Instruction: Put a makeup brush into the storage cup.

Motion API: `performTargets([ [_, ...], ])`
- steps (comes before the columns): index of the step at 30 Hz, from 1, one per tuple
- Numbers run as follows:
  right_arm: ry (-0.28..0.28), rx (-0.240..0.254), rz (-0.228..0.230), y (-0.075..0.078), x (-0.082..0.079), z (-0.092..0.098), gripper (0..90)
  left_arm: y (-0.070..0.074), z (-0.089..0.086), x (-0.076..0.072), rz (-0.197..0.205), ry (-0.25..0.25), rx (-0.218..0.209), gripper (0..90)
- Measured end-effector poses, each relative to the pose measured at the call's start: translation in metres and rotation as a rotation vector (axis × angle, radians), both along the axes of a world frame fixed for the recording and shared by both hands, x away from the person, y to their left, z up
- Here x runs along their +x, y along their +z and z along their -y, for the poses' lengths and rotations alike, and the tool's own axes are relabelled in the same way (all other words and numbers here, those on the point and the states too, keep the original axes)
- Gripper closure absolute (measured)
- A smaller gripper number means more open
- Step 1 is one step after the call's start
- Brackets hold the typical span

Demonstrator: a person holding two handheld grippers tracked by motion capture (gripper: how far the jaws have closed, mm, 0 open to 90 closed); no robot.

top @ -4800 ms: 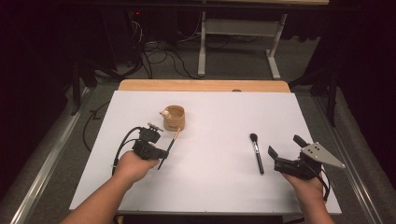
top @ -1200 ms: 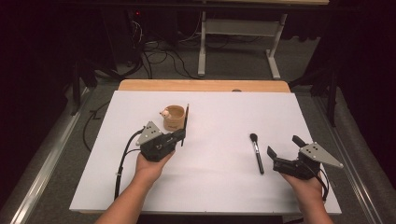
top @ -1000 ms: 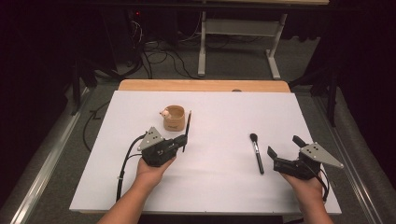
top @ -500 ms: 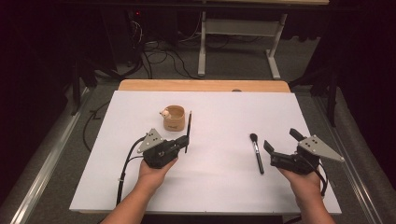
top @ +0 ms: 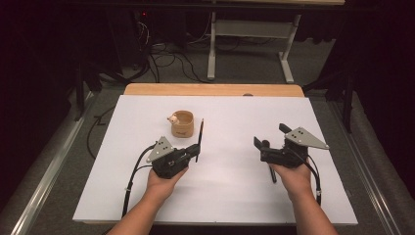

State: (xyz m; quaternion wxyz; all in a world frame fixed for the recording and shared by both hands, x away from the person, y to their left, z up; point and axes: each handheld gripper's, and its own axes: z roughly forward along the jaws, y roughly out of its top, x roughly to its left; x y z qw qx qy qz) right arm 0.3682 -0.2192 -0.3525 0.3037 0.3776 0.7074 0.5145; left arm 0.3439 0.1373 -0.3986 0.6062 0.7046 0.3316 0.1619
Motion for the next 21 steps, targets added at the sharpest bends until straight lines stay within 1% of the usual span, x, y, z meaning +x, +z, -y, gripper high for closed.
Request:
performTargets([
  [4,0.019,-0.003,-0.023,-0.013,-0.004,-0.003,5.4,-0.002,0.004,-0.002,0.000,-0.007,0.011,84.1],
  [8,0.037,-0.013,-0.021,-0.018,-0.007,-0.007,6.5,-0.003,0.009,-0.004,0.011,-0.025,0.014,84.1],
  [10,0.050,0.007,-0.027,-0.018,-0.008,-0.008,7.7,-0.003,0.010,-0.006,0.020,-0.043,0.001,84.1],
  [12,0.054,0.018,-0.031,-0.018,-0.009,-0.009,8.1,-0.003,0.013,-0.007,0.020,-0.052,0.002,84.1],
  [15,0.077,0.037,-0.026,-0.017,-0.010,-0.010,11.1,-0.004,0.016,-0.008,0.020,-0.059,0.008,84.1],
  [20,0.104,0.080,-0.036,-0.016,-0.013,-0.013,16.1,-0.006,0.019,-0.008,0.014,-0.064,0.016,84.1],
  [21,0.112,0.083,-0.031,-0.015,-0.013,-0.013,16.7,-0.006,0.020,-0.008,0.013,-0.066,0.016,84.1],
])
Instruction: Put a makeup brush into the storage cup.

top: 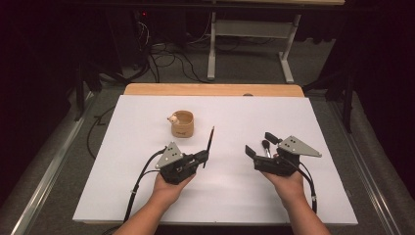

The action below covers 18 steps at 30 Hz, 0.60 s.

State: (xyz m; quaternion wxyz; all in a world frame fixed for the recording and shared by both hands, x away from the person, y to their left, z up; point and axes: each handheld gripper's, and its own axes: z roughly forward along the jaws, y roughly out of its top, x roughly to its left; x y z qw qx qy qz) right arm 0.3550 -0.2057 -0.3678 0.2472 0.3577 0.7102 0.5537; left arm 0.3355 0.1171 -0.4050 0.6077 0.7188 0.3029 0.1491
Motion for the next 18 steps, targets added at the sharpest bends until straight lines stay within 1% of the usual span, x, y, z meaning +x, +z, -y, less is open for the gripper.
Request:
performTargets([
  [3,0.019,0.019,-0.002,0.001,-0.002,-0.003,18.8,-0.001,0.003,0.000,-0.006,-0.008,-0.008,84.1],
  [9,0.066,0.033,0.004,0.002,-0.007,-0.011,24.5,-0.004,0.011,-0.003,-0.014,-0.029,-0.010,84.1],
  [14,0.102,0.049,-0.005,0.003,-0.011,-0.018,25.2,-0.005,0.015,-0.005,-0.014,-0.039,-0.007,84.1],
  [18,0.135,0.072,-0.011,0.003,-0.014,-0.023,27.9,-0.006,0.019,-0.007,-0.015,-0.062,-0.008,84.1],
])
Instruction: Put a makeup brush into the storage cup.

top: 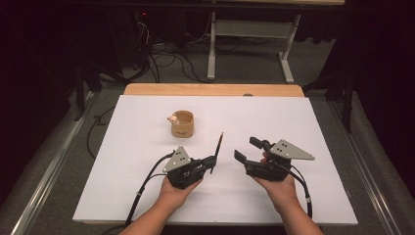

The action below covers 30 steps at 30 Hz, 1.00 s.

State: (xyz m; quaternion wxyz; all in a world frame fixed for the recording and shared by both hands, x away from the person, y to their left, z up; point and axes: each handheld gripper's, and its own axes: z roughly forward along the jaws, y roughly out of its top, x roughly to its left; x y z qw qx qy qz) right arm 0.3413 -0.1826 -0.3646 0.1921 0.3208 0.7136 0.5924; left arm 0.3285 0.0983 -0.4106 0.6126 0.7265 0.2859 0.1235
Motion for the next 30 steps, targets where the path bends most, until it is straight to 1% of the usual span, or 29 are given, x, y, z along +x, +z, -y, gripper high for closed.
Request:
performTargets([
  [1,0.010,0.006,-0.002,0.000,-0.001,-0.001,29.0,0.000,0.001,0.000,-0.002,-0.002,0.000,84.1],
  [2,0.009,0.005,0.001,0.000,-0.001,-0.002,29.3,0.000,0.001,-0.001,-0.002,-0.004,0.000,84.1],
  [3,0.011,0.008,-0.008,0.000,-0.002,-0.003,29.9,0.000,0.002,-0.001,0.000,-0.008,-0.003,84.1],
  [7,0.029,0.021,-0.011,0.000,-0.003,-0.005,34.4,0.000,0.003,-0.002,-0.001,-0.011,-0.001,84.1],
  [10,0.041,0.032,-0.002,0.001,-0.004,-0.006,37.2,-0.001,0.004,-0.002,-0.002,-0.012,0.000,84.1],
  [13,0.050,0.038,-0.014,0.000,-0.005,-0.006,39.6,-0.002,0.006,-0.002,-0.003,-0.015,0.005,84.1],
  [21,0.074,0.054,-0.016,0.000,-0.005,-0.009,43.9,-0.003,0.009,-0.002,-0.004,-0.022,0.003,84.1],
  [23,0.079,0.063,-0.024,0.000,-0.006,-0.010,44.6,-0.003,0.010,-0.002,-0.005,-0.024,0.003,84.0],
  [24,0.086,0.064,-0.015,0.000,-0.006,-0.011,44.9,-0.004,0.010,-0.002,-0.004,-0.027,0.008,84.1],
  [30,0.104,0.074,-0.028,0.000,-0.007,-0.016,49.4,-0.004,0.012,-0.003,-0.002,-0.032,0.008,84.1],
])
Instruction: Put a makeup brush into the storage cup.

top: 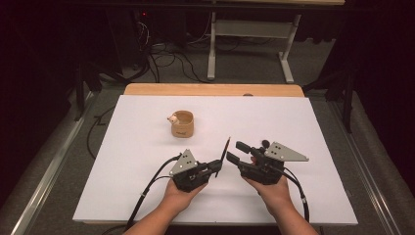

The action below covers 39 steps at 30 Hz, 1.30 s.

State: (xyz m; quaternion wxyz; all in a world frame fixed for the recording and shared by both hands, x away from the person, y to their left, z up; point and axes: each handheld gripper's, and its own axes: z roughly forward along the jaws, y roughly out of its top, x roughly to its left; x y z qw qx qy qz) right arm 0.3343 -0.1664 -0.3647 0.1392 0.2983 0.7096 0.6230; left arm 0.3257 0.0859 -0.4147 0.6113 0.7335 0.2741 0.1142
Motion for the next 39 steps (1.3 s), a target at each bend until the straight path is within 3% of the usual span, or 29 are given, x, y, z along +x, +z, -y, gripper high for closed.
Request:
performTargets([
  [15,0.010,0.003,-0.019,-0.004,0.002,-0.006,62.5,0.003,0.007,0.000,0.020,-0.020,-0.017,84.1],
  [24,0.017,0.032,-0.025,-0.004,0.002,-0.006,70.5,0.004,0.008,-0.001,0.021,-0.023,-0.024,84.1],
  [39,0.016,0.040,-0.034,-0.006,0.002,-0.006,77.4,0.003,0.012,0.002,0.018,-0.030,-0.020,84.1],
])
